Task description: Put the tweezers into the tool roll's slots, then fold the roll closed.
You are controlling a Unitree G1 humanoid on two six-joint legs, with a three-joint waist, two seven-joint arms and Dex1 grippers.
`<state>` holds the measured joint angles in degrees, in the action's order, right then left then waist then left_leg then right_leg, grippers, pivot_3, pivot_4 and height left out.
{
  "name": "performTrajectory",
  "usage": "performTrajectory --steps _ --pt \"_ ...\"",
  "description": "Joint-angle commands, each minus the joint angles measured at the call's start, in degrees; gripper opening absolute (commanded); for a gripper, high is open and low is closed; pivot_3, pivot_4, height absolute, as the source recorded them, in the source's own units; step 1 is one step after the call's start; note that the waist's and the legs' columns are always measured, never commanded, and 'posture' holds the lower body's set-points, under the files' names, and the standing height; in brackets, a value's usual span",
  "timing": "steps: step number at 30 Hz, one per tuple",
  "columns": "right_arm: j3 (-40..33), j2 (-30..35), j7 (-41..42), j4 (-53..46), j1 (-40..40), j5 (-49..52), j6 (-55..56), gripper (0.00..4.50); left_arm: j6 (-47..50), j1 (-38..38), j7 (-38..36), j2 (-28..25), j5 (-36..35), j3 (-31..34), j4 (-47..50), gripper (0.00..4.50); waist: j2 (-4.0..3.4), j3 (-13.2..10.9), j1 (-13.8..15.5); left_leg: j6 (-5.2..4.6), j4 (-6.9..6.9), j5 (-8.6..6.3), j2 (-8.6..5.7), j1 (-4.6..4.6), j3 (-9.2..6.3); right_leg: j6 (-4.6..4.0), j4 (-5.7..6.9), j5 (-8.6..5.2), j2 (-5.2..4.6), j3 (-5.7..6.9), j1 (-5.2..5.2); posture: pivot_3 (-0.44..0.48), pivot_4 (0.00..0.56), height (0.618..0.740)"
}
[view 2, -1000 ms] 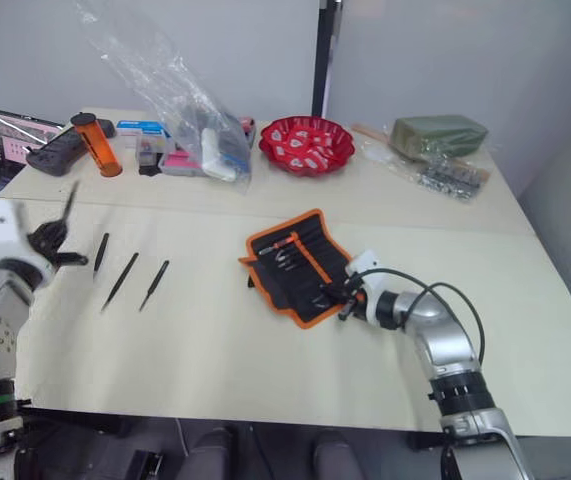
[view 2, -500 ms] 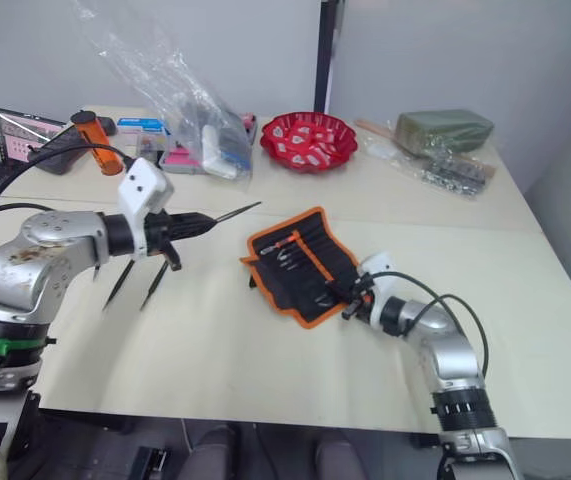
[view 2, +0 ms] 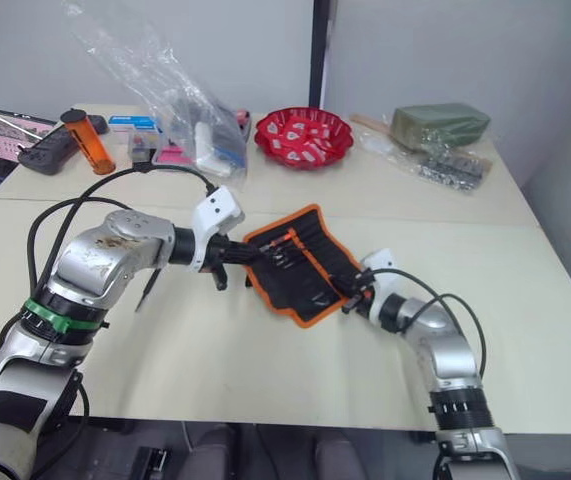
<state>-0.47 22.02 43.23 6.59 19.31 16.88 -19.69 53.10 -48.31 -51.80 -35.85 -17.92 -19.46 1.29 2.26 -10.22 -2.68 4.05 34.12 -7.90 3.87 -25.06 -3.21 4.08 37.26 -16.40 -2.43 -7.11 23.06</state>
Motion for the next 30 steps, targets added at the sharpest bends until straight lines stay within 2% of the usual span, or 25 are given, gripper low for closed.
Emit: performTrajectory --steps 1,12,30 --pt "0.14 0.48 -0.10 0.84 -0.28 -0.66 0.83 0.00 1.23 -0.53 0.87 -0.91 1.79 -0.13 1.85 0.01 0.00 0.00 0.03 0.00 0.00 0.00 0.00 0.00 -0.01 0.00 0.00 0.00 0.00 0.00 0.00 0.000 0.150 0.729" --pt "0.94 -0.21 -0.46 2.36 0.34 -1.57 1.13 0.00 1.93 0.22 3.32 2.61 3.45 -0.63 0.87 0.01 0.00 0.00 0.08 0.00 0.34 0.00 -0.02 0.01 -0.03 0.01 0.41 -0.01 0.01 0.00 0.00 0.000 0.150 0.729" --pt "2.17 -1.25 -1.08 1.66 -0.70 -1.91 1.25 0.00 -1.30 -3.33 6.85 12.14 8.77 -2.42 -8.64 0.01 0.00 0.00 0.03 0.00 0.61 0.00 -0.04 0.01 -0.05 0.04 0.69 -0.03 0.02 -0.02 -0.01 0.000 0.150 0.729"
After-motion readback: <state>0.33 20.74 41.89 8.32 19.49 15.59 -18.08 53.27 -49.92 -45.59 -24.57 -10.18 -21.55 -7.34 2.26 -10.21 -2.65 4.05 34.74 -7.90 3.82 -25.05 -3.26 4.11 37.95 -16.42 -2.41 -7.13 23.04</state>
